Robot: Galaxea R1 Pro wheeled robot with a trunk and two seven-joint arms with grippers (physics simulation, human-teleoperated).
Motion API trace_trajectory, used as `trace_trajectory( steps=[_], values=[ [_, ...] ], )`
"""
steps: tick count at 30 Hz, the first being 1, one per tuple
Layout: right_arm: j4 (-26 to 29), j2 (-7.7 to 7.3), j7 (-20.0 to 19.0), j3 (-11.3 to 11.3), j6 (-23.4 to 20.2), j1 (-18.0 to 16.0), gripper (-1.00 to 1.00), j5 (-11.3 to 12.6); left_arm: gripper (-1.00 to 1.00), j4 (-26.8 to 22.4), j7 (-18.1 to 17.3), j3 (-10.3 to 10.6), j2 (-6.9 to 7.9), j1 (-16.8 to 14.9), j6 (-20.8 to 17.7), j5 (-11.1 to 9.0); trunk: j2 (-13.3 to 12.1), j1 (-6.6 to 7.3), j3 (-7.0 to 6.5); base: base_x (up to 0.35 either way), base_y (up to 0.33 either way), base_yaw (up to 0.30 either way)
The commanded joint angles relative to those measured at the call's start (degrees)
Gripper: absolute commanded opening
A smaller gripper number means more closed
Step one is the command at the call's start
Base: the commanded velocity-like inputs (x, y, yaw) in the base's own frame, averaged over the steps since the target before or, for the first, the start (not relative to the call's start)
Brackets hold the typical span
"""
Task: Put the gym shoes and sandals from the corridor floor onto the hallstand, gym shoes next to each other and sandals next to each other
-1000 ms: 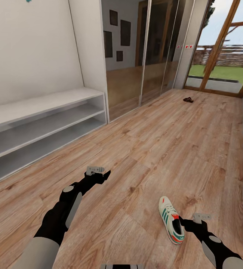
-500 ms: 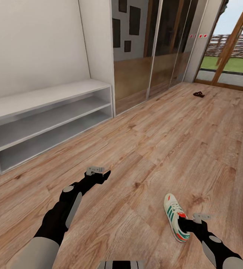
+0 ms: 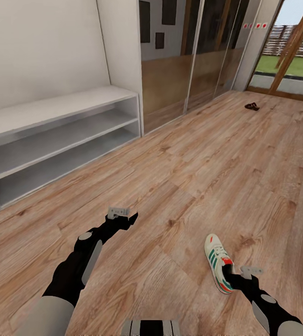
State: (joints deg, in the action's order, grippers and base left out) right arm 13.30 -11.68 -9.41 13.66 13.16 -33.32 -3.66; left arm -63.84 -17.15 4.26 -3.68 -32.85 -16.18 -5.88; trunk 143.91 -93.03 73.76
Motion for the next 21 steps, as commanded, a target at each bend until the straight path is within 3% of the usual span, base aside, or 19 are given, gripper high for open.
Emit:
trace_trajectory(
  steps=[1,21],
  values=[
    [-0.06,0.00,-0.35,0.49,0.20,-0.02,1.00,-0.38,1.00,-0.08,-0.07,-0.04,-0.01,-0.02,-0.52,-0.62,0.03,-0.01,0.36,0.000,0.000,0.000],
    [-0.04,-0.01,-0.35,0.49,0.20,-0.04,1.00,-0.38,1.00,-0.06,-0.07,-0.04,-0.01,-0.02,-0.52,-0.63,0.30,-0.53,6.65,0.000,0.000,0.000]
  ],
)
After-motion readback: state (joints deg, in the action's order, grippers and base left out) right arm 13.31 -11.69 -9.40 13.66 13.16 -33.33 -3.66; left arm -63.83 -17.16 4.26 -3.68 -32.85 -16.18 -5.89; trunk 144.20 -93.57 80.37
